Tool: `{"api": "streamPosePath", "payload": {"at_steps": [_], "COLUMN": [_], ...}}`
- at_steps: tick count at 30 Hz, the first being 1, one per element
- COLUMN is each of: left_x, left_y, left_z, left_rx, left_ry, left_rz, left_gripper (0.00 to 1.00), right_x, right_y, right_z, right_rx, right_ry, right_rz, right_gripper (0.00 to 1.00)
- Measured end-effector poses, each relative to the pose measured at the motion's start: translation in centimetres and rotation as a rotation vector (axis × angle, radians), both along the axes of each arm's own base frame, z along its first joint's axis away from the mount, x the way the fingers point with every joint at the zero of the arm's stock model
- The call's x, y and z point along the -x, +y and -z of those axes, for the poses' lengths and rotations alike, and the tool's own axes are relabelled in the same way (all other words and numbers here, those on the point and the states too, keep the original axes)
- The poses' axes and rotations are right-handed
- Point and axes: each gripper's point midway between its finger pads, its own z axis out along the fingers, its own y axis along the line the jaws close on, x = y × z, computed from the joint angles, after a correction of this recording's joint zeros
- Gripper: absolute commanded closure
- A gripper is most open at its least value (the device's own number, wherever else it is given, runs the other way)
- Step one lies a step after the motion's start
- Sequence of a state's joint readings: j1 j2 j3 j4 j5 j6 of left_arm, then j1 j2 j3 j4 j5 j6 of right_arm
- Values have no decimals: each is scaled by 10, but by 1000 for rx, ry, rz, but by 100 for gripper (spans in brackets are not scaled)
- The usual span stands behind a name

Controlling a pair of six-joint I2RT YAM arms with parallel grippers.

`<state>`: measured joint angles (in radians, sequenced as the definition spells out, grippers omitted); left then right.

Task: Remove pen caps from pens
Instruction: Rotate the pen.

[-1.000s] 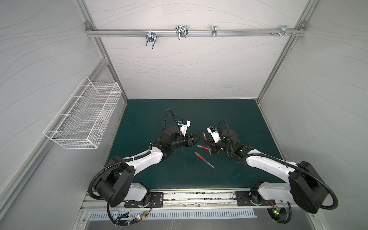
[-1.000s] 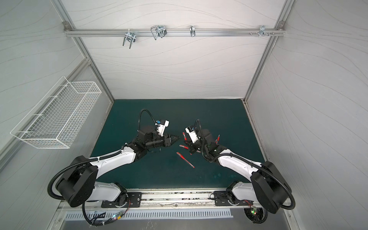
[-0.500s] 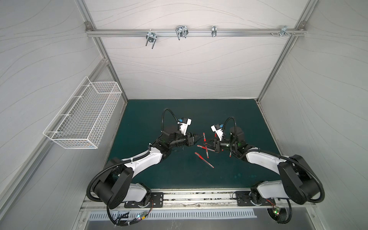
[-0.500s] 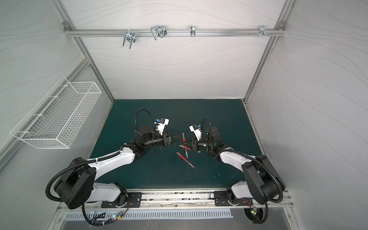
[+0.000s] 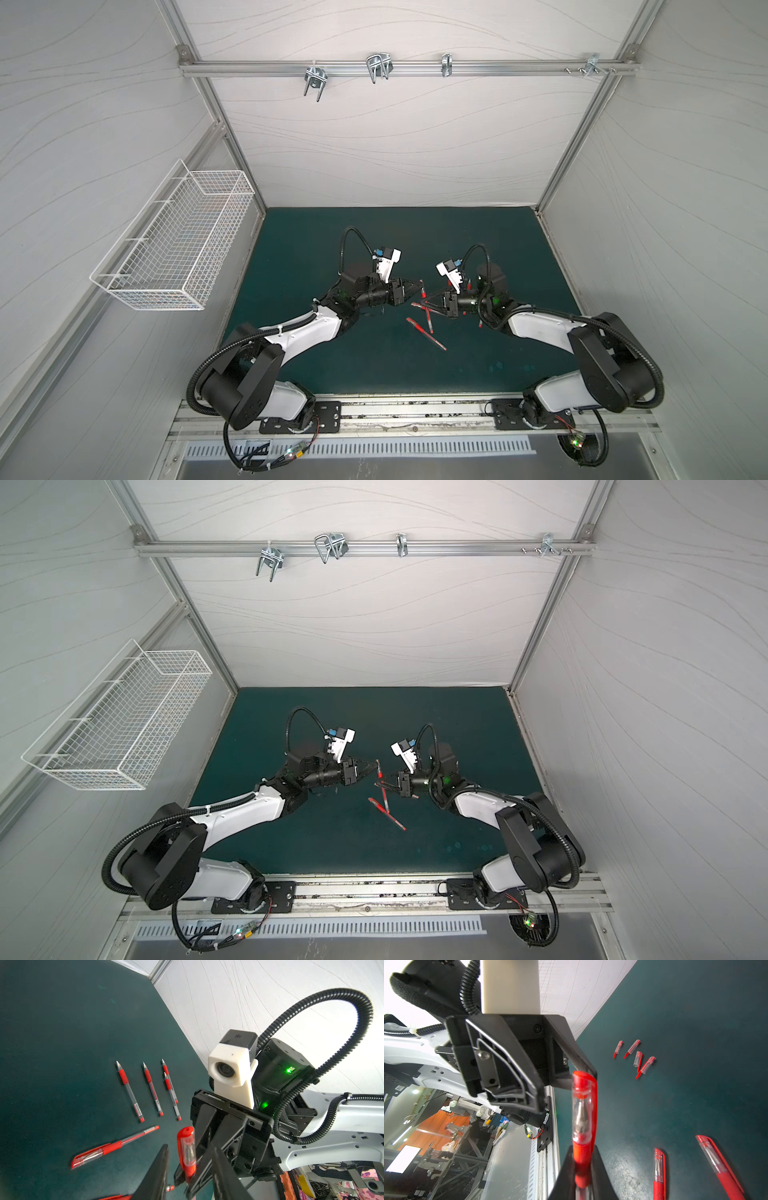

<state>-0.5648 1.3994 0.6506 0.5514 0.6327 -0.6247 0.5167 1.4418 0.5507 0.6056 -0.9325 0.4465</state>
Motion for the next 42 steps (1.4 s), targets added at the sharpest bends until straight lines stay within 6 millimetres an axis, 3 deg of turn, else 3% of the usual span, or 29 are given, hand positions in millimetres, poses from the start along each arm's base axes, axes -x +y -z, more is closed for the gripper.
{"api": "streamPosePath", "payload": {"at_steps": [6, 15, 17, 24, 28, 32, 37, 42], "left_x": [1, 0, 0, -1, -3, -4, -7, -9], "left_y": [-2, -3, -3, -3, -2, -1, 1, 3], "left_z": [6, 3, 3, 3, 5, 3, 6, 6], "left_rx": [2, 16, 18, 18, 10, 13, 2, -1], "left_ry": [25, 18, 17, 15, 18, 10, 16, 17], "left_rz": [16, 22, 22, 21, 3, -2, -22, -34], "left_gripper": [76, 97, 100, 100, 100, 100, 100, 100], "right_x": [4, 5, 5, 2, 2, 10, 3, -6], "right_y": [5, 10, 10, 8, 8, 12, 3, -8], "right_z": [-1, -3, -3, 0, -13, -24, -26, -21], "right_rx": [-8, -12, -12, 30, 110, 204, 314, 396], "right_ry": [-1, -2, -2, -19, -163, -331, -467, -525], "right_rz": [-28, -46, -46, 2, 119, 240, 416, 525], "right_gripper": [100, 100, 94, 56, 48, 49, 56, 57]}}
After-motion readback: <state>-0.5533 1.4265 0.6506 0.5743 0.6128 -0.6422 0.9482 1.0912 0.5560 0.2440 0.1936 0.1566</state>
